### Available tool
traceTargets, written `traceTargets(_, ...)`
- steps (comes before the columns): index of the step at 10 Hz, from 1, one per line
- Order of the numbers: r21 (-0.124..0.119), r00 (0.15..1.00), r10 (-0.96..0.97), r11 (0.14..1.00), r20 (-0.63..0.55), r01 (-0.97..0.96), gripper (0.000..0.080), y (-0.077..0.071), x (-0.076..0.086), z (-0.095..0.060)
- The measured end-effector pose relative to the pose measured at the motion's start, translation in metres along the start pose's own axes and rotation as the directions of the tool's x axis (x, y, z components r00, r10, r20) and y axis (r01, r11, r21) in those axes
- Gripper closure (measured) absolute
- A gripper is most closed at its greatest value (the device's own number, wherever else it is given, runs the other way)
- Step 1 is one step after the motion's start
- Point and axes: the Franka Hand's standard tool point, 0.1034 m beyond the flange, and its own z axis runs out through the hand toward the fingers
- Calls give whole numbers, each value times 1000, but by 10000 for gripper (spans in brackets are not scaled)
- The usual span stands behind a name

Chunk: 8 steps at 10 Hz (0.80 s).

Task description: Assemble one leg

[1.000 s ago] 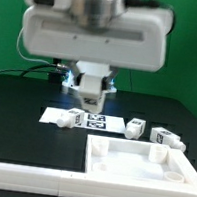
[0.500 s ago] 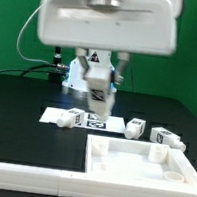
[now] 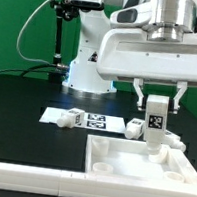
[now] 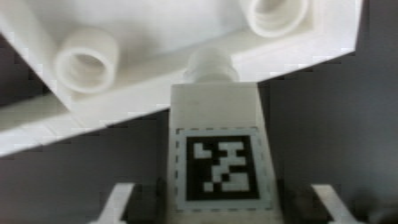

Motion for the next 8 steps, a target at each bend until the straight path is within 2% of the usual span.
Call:
traceTargets(2, -2, 1000, -12, 1000, -21, 12, 514, 0, -5, 3)
traceTargets(4, -11, 993, -116, 993, -5, 116, 514, -16, -22, 11)
traceTargets(5, -14, 989, -149, 989, 3, 149, 514, -28, -27, 12)
traceTargets(6, -18, 985, -172, 985, 4, 172, 514, -31, -29, 12)
traceTargets(8, -24, 987, -162, 986, 5, 162, 514, -27, -28, 13)
